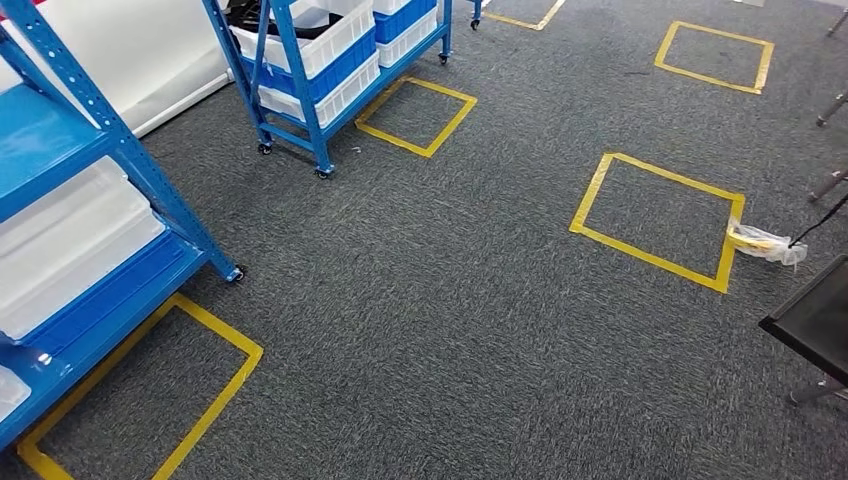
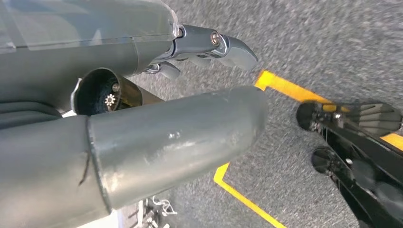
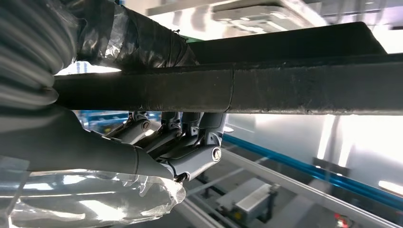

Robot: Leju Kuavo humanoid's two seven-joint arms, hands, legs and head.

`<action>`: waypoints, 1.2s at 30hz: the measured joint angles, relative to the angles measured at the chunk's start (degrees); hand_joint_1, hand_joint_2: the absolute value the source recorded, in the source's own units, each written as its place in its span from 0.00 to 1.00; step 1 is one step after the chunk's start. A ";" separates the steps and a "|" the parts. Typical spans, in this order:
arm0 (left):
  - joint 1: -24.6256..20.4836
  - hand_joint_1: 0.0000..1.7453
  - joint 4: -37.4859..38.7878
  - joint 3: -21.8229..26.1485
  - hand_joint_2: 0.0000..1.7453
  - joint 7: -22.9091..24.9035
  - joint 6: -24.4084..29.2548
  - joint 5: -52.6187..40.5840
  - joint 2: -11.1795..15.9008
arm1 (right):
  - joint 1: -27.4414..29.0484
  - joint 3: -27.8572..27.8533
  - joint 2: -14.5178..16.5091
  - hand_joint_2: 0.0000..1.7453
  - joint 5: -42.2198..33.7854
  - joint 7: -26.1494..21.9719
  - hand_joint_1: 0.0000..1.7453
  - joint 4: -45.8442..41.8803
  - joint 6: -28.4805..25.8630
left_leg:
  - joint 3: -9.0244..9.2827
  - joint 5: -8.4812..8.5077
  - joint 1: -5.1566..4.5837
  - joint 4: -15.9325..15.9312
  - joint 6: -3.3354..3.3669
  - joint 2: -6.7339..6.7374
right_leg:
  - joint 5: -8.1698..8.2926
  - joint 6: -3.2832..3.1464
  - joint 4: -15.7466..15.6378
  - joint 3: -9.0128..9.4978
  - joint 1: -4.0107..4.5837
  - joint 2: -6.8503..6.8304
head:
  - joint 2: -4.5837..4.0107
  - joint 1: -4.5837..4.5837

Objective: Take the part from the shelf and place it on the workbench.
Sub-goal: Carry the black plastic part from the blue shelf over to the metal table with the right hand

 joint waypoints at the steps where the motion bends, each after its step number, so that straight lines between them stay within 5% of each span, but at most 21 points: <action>1: 0.13 0.00 0.01 0.01 0.00 -0.05 0.06 0.16 -0.03 | -0.03 0.02 0.25 1.00 0.22 0.00 1.00 0.01 -0.11 | 0.88 0.58 -0.04 -2.18 0.21 -1.07 | 0.11 0.30 0.12 -0.24 -0.04 0.62 | 0.00 -0.01; 2: 0.26 0.00 0.02 0.03 0.00 -0.08 0.18 0.35 -0.07 | -0.06 0.04 0.49 1.00 0.47 0.00 1.00 0.01 -0.26 | 1.12 0.53 -0.09 -3.06 0.36 -1.63 | 0.29 0.68 0.19 -0.57 -0.14 1.28 | 0.00 0.01; 4: 0.38 0.00 0.02 0.09 0.00 -0.08 0.43 0.74 -0.16 | -0.07 0.08 0.85 1.00 0.97 0.00 1.00 0.05 -0.65 | 1.10 0.84 -0.09 -3.61 0.80 -0.63 | 0.66 1.53 0.26 -1.13 -0.31 2.46 | 0.00 0.00; 6: 0.41 0.00 0.02 0.18 0.00 -0.04 0.59 1.05 -0.31 | -0.21 0.13 1.03 1.00 1.46 0.00 1.00 0.21 -1.13 | 1.35 1.44 0.10 -4.48 1.49 0.90 | -0.66 1.97 2.17 -2.14 -0.11 0.66 | 0.00 0.16; 8: 0.59 0.00 0.03 0.31 0.00 -0.03 0.62 1.31 -0.54 | -0.54 0.39 1.11 1.00 1.90 0.00 1.00 0.50 -1.61 | 1.38 1.69 0.06 -4.93 1.91 2.46 | -4.17 2.21 7.77 -4.60 0.02 -2.56 | 0.00 0.35; 10: 0.81 0.00 0.04 0.40 0.00 -0.14 0.55 1.49 -0.73 | -0.71 0.95 1.27 1.00 2.28 0.00 1.00 0.96 -1.89 | 1.23 1.62 -0.08 -4.89 2.01 3.98 | -7.06 2.55 14.25 -7.35 -0.28 -3.78 | 0.00 0.39; 11: 0.85 0.00 0.04 0.42 0.00 -0.20 0.50 1.51 -0.79 | -0.70 1.18 1.36 1.00 2.38 0.00 1.00 1.20 -1.95 | 1.23 1.56 -0.12 -4.85 1.98 4.71 | -7.15 2.71 15.44 -7.68 -0.46 -3.99 | 0.00 0.39; 12: 0.86 0.00 0.04 0.42 0.00 -0.27 0.45 1.53 -0.85 | -0.69 1.36 1.43 1.00 2.43 0.00 1.00 1.41 -1.99 | 1.27 1.46 -0.11 -4.78 1.89 5.44 | -6.30 2.87 14.68 -7.00 -0.63 -4.22 | 0.00 0.39; 16: 0.87 0.00 0.04 0.44 0.00 -0.36 0.47 1.60 -1.07 | -0.80 1.60 1.47 1.00 2.50 -0.01 1.00 1.77 -2.01 | 1.73 0.55 -0.28 -4.01 0.88 7.50 | -1.19 2.78 1.34 0.55 -0.67 -6.83 | 0.00 0.37; 19: 0.74 0.00 0.04 0.45 0.00 -0.29 0.93 1.94 -1.17 | -0.90 1.77 1.45 1.00 2.79 -0.01 1.00 2.25 -2.04 | 2.11 0.22 -0.43 -3.84 0.07 8.64 | -1.11 1.70 0.17 0.79 -0.25 -6.15 | 0.00 0.33; 22: 0.57 0.00 0.04 0.45 0.00 -0.36 1.19 2.27 -1.39 | -1.14 1.83 1.33 1.00 3.09 0.00 1.00 2.61 -2.10 | 0.85 -2.52 -0.04 -0.31 -0.69 6.16 | -0.72 0.61 -0.25 0.67 -0.31 -5.00 | 0.00 0.33; 24: 0.72 0.00 0.04 0.45 0.00 -0.42 1.29 2.44 -1.62 | -1.32 1.98 1.28 1.00 3.25 -0.01 1.00 2.85 -2.11 | -2.68 -6.46 0.03 7.12 -0.77 3.87 | -0.60 0.18 -0.27 0.50 -0.16 -4.17 | 0.00 0.32; 26: 0.80 0.00 0.04 0.45 0.00 -0.41 1.39 2.62 -1.84 | -1.35 2.12 1.29 1.00 3.33 -0.02 1.00 3.14 -2.10 | -5.73 -7.94 0.02 12.88 -0.61 3.38 | -0.56 0.06 -0.23 0.41 0.10 -3.10 | 0.00 0.33; 28: 0.81 0.00 0.04 0.45 0.00 -0.42 1.43 2.72 -2.02 | -1.36 2.22 1.29 1.00 3.36 -0.02 1.00 3.38 -2.08 | -5.06 -4.82 0.00 10.54 -0.17 3.07 | -0.54 0.03 -0.19 0.59 0.29 -1.84 | 0.00 0.33; 30: 0.84 0.00 0.06 0.44 0.00 -0.36 1.53 2.88 -2.11 | -1.43 2.30 1.29 1.00 3.37 -0.02 1.00 3.53 -2.03 | -1.92 -0.37 -0.04 2.83 0.47 0.65 | -0.55 0.08 -0.12 0.70 0.38 -0.62 | 0.00 0.34; 32: 0.98 0.00 0.08 0.44 0.00 -0.27 1.65 3.16 -2.14 | -1.58 2.34 1.28 1.00 3.38 -0.02 1.00 3.62 -1.97 | -0.09 1.16 -0.13 -2.11 0.82 -1.66 | -0.36 0.46 0.02 0.27 0.27 0.63 | 0.00 0.36; 34: 1.04 0.00 0.09 0.45 0.00 -0.23 1.75 3.42 -2.17 | -1.57 2.37 1.27 1.00 3.40 -0.02 1.00 3.71 -1.92 | 0.24 1.11 -0.30 -3.19 1.01 -1.17 | 0.10 1.24 -0.03 -0.36 -0.01 2.07 | 0.00 0.36; 36: 0.91 0.00 0.09 0.44 0.00 -0.30 1.72 3.56 -2.20 | -1.46 2.37 1.21 1.00 3.40 -0.02 1.00 3.79 -1.90 | 0.59 1.69 -0.24 -4.05 1.51 0.37 | -0.44 1.81 0.87 -1.04 -0.06 1.42 | 0.00 0.41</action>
